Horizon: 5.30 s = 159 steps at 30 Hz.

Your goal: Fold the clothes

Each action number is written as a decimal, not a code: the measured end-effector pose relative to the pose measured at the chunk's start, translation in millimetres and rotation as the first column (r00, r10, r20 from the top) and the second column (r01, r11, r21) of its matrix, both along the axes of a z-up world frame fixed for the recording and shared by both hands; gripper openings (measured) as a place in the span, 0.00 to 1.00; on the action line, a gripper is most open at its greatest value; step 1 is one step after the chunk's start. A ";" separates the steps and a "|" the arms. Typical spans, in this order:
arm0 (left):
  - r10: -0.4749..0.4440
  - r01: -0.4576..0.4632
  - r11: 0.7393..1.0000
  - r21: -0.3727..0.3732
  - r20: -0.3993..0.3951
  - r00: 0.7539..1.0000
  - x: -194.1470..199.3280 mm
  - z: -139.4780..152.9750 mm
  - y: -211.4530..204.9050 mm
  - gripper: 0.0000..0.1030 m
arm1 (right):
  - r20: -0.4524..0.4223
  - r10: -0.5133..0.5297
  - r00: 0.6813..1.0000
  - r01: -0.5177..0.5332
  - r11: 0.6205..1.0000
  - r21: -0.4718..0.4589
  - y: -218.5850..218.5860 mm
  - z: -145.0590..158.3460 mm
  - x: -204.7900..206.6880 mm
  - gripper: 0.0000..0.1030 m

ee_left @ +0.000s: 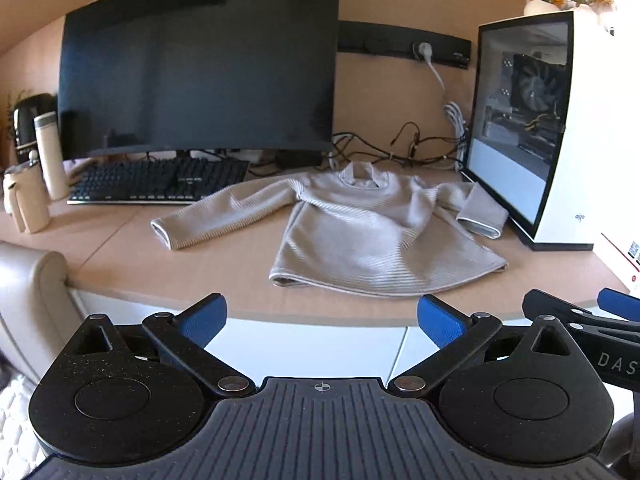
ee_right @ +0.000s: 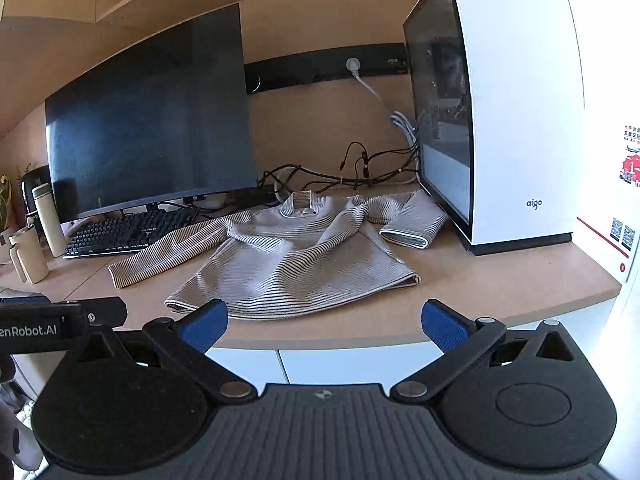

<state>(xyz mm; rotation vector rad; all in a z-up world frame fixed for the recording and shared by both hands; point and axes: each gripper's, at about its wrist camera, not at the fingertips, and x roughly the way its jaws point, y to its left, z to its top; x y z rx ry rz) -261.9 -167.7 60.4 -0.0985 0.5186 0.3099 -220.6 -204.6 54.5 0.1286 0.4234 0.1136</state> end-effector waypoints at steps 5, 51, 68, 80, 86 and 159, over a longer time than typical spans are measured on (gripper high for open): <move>-0.012 0.012 1.000 -0.005 -0.006 1.000 -2.8 -1.1 -4.2 1.00 | -0.001 0.002 1.000 -0.002 1.000 -0.006 0.6 0.3 -4.8 1.00; -0.033 0.033 0.999 0.002 -0.025 0.999 10.4 -2.8 -15.3 1.00 | 0.004 -0.036 0.999 0.036 0.999 -0.033 -9.9 -1.6 0.3 1.00; -0.024 0.024 1.000 0.018 -0.018 1.000 2.7 -3.0 -11.6 1.00 | 0.025 -0.003 1.000 0.005 0.998 -0.056 3.0 0.6 -2.0 1.00; -0.030 0.030 1.000 0.003 -0.039 0.999 4.8 -7.7 -8.1 1.00 | 0.001 -0.005 1.000 0.005 0.999 -0.050 3.5 -2.4 0.7 1.00; -0.025 0.025 1.000 -0.002 -0.046 0.999 7.8 -9.0 -7.9 1.00 | -0.007 0.002 1.000 -0.002 0.999 -0.052 1.8 -3.5 4.3 1.00; -0.310 0.209 0.891 -0.402 -0.204 0.929 270.0 -69.2 126.1 1.00 | -0.223 -0.218 0.950 0.197 0.974 -0.112 15.1 -21.1 245.6 1.00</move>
